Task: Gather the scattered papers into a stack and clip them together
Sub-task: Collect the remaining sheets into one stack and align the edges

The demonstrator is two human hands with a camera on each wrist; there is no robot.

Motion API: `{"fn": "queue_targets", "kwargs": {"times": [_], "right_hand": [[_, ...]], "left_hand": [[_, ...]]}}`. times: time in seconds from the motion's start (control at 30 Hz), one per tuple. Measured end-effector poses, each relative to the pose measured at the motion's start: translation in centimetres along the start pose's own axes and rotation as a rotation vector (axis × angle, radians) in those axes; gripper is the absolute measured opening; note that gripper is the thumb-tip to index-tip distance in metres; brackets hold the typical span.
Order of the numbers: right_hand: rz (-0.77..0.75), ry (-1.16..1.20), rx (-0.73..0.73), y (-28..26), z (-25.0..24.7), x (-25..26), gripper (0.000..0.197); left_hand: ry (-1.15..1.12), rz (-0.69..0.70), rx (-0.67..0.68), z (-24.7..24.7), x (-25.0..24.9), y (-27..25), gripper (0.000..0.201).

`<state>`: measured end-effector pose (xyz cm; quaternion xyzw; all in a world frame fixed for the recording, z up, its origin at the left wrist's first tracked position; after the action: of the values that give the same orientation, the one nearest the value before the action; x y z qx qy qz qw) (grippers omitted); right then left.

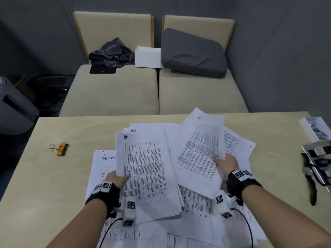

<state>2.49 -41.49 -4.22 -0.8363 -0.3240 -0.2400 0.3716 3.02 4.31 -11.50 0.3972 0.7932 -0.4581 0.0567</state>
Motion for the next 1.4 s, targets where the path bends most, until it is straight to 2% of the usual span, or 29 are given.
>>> {"fn": "queue_targets", "kwargs": {"times": [0.1,0.2,0.33,0.47,0.6,0.63,0.7,0.77,0.9,1.0,1.13,1.17,1.3,1.4], "right_hand": [[0.092,-0.188,0.082,-0.9,-0.9,-3.6,0.014],[0.205,-0.287,0.127,-1.9,-0.6,-6.3,0.055],[0.276,-0.185,0.164,-1.5,0.8,-7.8,0.056],[0.319,-0.123,0.204,-1.6,2.5,-7.4,0.083],[0.285,-0.082,0.272,0.0,4.1,-7.8,0.115],[0.294,-0.100,0.303,-0.1,4.3,-7.6,0.113],[0.300,-0.159,0.341,-0.5,3.9,-6.6,0.083],[0.302,-0.265,0.364,-0.4,2.8,-5.5,0.067],[0.264,-0.390,0.338,1.6,-0.2,-3.3,0.069],[0.225,-0.439,0.318,2.9,-1.9,-1.5,0.064],[0.208,-0.437,0.366,2.6,-1.4,-1.9,0.091],[0.206,-0.447,0.365,2.4,-1.1,-2.4,0.092],[0.195,-0.364,0.215,2.3,-1.7,-3.7,0.074],[0.150,-0.274,0.210,3.6,-2.8,-3.4,0.056]], "left_hand": [[0.025,0.015,-0.016,-0.1,-0.1,-0.2,0.031],[0.064,0.021,-0.003,-0.1,0.0,-0.3,0.031],[0.059,0.014,0.000,-0.2,0.1,-0.1,0.031],[0.051,-0.002,0.024,-0.1,0.3,0.1,0.033],[0.047,0.002,0.021,-0.2,0.2,0.1,0.031],[0.041,0.003,0.013,-0.2,0.2,0.0,0.030],[0.035,0.008,0.006,-0.3,0.1,-0.1,0.028],[0.023,-0.005,0.014,-0.2,0.1,-0.2,0.028],[0.008,-0.015,0.031,0.2,-0.5,-0.4,0.029],[-0.062,0.052,-0.001,0.5,-2.6,-1.0,0.027],[-0.094,0.145,-0.041,0.9,-5.7,-1.5,0.019],[-0.081,0.145,-0.040,1.1,-6.1,-1.3,0.020],[-0.012,0.091,-0.031,1.7,-5.9,-0.9,0.019],[-0.031,0.037,-0.024,2.0,-4.6,-0.8,0.014]]}}
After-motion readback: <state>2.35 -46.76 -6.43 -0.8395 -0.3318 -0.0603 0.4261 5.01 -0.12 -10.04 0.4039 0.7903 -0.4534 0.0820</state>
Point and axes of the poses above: each hand's wrist, its own y-axis towards the middle knuckle, its own z-axis out of the palm, x = y × z, the point moved 8 cm from there along y, towards the middle knuckle, and after that the axes turned 2 degrees about -z, right-handed, at the moved point
